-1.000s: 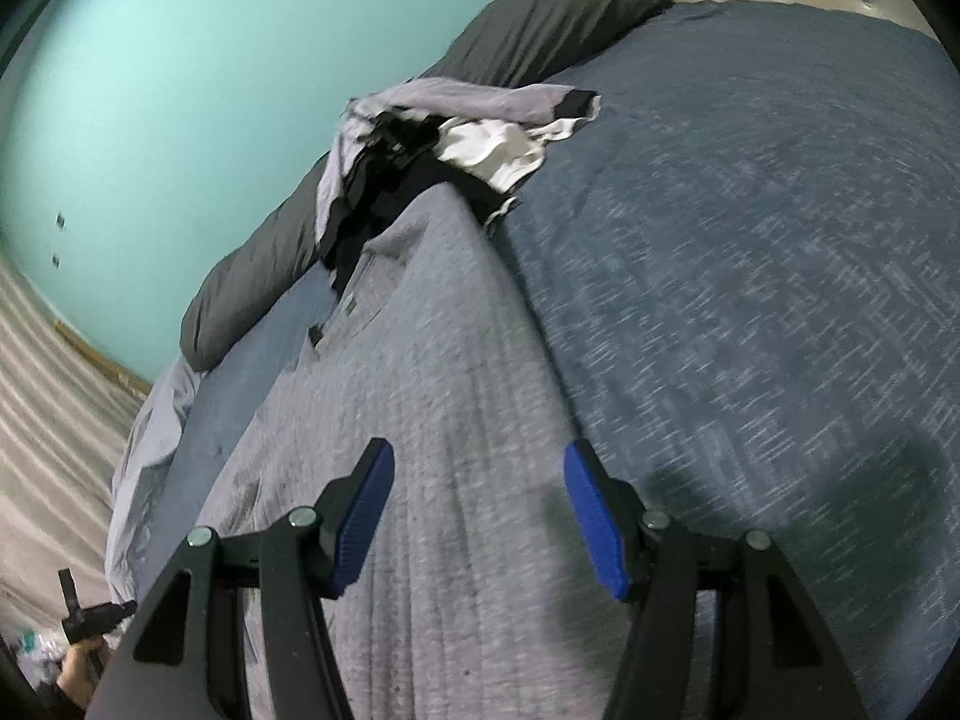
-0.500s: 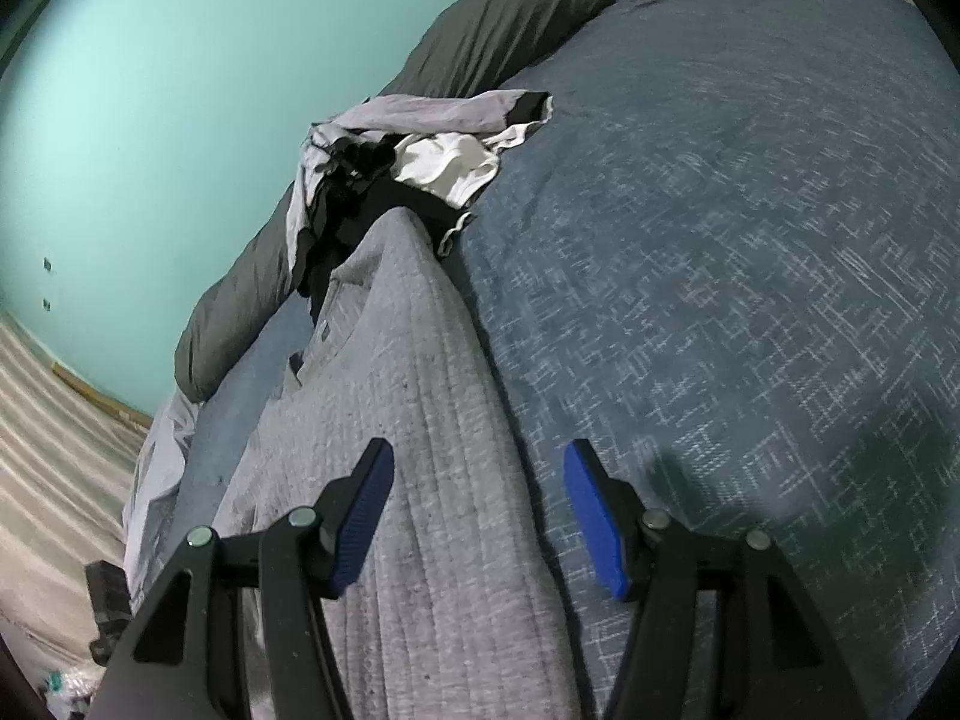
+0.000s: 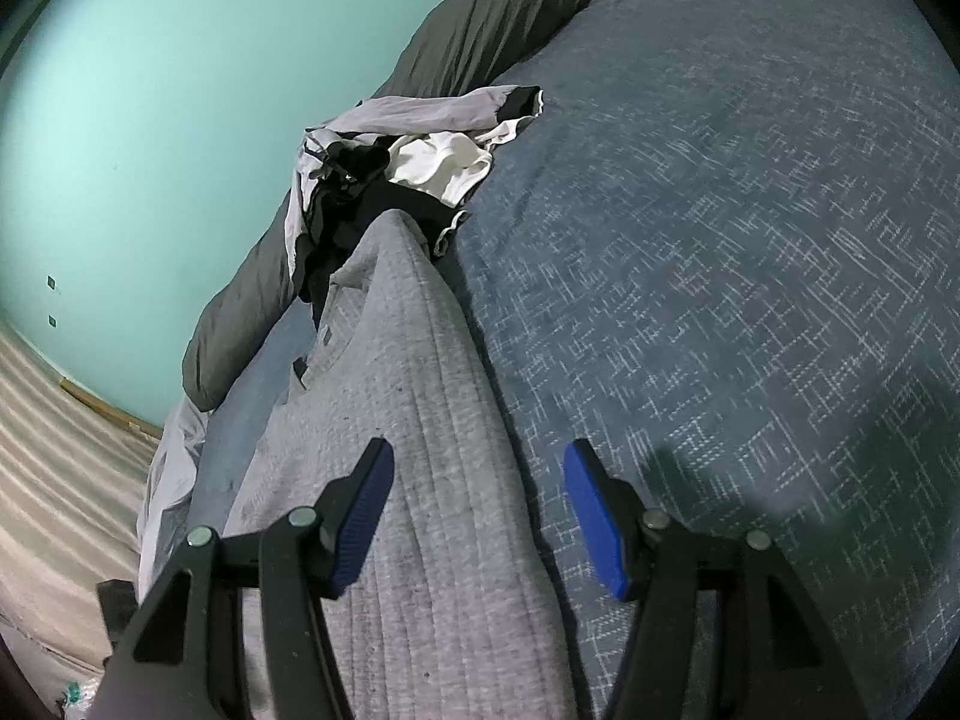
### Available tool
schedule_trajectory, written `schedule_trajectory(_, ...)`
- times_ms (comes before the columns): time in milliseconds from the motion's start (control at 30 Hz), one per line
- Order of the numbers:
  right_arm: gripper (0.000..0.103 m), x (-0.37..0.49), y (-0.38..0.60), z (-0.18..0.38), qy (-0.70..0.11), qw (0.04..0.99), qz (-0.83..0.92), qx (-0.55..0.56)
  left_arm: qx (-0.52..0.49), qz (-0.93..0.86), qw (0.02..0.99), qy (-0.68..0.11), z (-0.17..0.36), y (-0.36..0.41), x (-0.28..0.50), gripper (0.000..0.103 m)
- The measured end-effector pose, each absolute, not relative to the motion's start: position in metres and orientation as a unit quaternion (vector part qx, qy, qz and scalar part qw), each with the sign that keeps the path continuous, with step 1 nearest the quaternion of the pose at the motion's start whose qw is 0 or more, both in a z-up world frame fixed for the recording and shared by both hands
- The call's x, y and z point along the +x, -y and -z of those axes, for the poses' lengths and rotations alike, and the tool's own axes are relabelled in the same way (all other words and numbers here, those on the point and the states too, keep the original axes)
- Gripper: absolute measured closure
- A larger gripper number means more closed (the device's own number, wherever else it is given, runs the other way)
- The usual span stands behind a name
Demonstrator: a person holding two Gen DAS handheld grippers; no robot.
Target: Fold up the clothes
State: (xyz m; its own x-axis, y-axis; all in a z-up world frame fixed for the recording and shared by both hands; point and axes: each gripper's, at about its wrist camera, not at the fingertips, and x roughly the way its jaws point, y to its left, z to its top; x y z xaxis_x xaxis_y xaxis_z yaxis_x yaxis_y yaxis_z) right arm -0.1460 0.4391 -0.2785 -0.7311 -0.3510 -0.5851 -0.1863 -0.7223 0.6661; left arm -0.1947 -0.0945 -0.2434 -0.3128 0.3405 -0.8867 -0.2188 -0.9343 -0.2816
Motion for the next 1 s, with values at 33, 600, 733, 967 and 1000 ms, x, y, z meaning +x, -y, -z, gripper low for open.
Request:
schedule_trajectory(33,0.043,-0.146,-0.439,0.279,0.369,0.048,0.854,0.364,-0.561,-0.809,0.168,0.060,0.241,0.103,-0.195,0.098)
schedule_trajectory(600,0.043,-0.168,-0.414,0.305,0.337,0.078,0.829,0.440,-0.538,-0.838,0.082,0.037,0.217,0.096,-0.190,0.058)
schedule_trajectory(733,0.043,-0.174,-0.391,0.307,0.312,0.122,0.824,0.457,-0.530,-0.836,0.133,0.036,0.207,0.056,-0.189,0.056)
schedule_trajectory(967,0.091,-0.175,-0.355,0.292,0.246,0.162,0.846,0.445,-0.524,-0.831,0.183,0.045,0.209,0.019,-0.189,0.049)
schedule_trajectory(1000,0.091,-0.174,-0.345,0.286,0.234,0.174,0.851,0.436,-0.522,-0.831,0.185,0.046,0.210,0.021,-0.186,0.049)
